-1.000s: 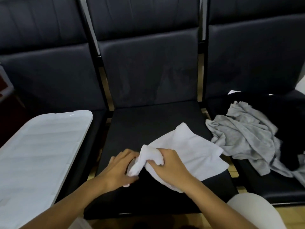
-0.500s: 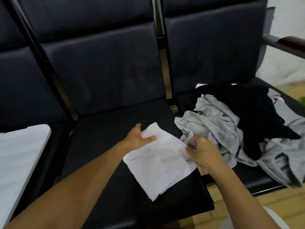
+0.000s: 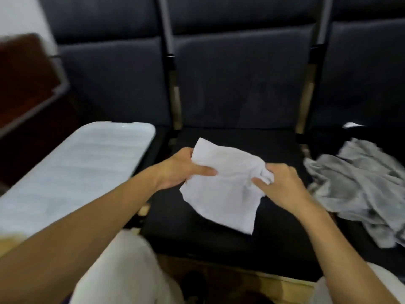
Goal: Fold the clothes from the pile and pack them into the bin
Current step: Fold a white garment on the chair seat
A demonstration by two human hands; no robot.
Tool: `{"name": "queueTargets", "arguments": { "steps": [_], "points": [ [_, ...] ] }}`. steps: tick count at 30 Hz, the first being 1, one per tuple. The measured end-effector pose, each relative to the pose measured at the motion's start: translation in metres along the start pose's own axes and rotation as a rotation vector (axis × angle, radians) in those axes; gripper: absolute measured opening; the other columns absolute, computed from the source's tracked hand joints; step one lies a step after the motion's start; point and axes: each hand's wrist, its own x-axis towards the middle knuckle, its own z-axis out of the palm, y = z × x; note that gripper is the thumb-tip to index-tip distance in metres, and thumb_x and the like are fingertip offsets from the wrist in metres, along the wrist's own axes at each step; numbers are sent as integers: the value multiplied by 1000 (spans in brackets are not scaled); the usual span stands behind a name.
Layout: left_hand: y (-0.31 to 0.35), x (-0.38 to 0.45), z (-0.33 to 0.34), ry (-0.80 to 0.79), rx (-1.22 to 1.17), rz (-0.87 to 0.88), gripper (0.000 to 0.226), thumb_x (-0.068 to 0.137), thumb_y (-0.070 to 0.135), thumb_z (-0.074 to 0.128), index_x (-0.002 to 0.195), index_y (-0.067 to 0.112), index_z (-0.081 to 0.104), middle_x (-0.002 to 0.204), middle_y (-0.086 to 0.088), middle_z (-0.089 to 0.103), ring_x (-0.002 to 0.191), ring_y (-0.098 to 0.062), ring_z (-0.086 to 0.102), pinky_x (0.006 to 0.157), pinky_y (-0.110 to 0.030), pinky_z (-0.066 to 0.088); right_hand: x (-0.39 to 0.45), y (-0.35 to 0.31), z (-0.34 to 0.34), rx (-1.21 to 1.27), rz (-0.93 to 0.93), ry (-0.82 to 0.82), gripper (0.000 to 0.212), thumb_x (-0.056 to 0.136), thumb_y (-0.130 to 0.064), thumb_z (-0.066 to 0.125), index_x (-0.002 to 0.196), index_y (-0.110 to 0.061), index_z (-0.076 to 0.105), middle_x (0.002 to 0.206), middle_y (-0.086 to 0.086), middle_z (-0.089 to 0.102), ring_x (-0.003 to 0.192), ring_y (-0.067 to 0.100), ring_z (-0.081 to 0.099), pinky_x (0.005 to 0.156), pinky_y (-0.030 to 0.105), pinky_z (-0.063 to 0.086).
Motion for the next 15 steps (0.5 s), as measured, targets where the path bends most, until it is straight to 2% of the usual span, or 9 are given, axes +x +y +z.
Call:
{"name": "queueTargets", "arguments": {
  "steps": [1,3,6,8,10,12,15],
  "points": [
    [-8,-37,-21,59,-59,33,41,84,2,74,123,8,65,121,-7,71,113,-23,67,97,-39,54,-6,-30,7,63,-99,-35,38,87,-24,71,59,-13,48,54,-6,49,49,7,45,45,19,32],
    [-26,-105,-59,211,-134,78,38,86,-2,69,123,5,64,121,-10,70,114,-27,66,94,-39,55,-18,-88,19,174,-290,-122,33,88,-25,71,61,-12,57,52,-7,52,46,7,45,44,16,34],
    [-59,-213,-107,511,-93,126,41,81,7,76,121,12,67,120,-5,71,114,-24,66,95,-41,54,-34,-174,57,211,-515,-257,18,90,-19,70,73,-14,70,67,0,66,58,12,60,53,27,46],
    [-81,-282,-128,659,-52,130,46,75,17,84,119,16,69,116,-3,73,109,-22,68,90,-41,56,-46,-230,88,171,-629,-371,23,92,-15,66,69,-12,67,65,2,63,55,14,53,53,30,43],
    [-103,-339,-139,751,-34,97,39,76,13,82,113,12,70,104,1,76,96,-15,72,75,-30,59,-57,-276,120,115,-712,-505,26,92,-8,62,67,-11,65,64,4,60,58,12,51,57,32,44],
    [-130,-397,-143,807,38,18,29,79,11,79,107,13,71,94,5,77,86,-9,73,65,-20,56,-76,-316,159,33,-773,-652,23,91,-7,60,70,-14,68,69,4,64,64,17,58,61,36,49],
    [-188,-466,-145,854,102,-151,20,80,21,80,96,12,74,88,-2,76,79,-11,72,64,-22,56,-113,-358,225,-94,-848,-800,15,90,-14,62,80,-14,74,81,7,71,77,20,66,66,37,53]
  ]
}}
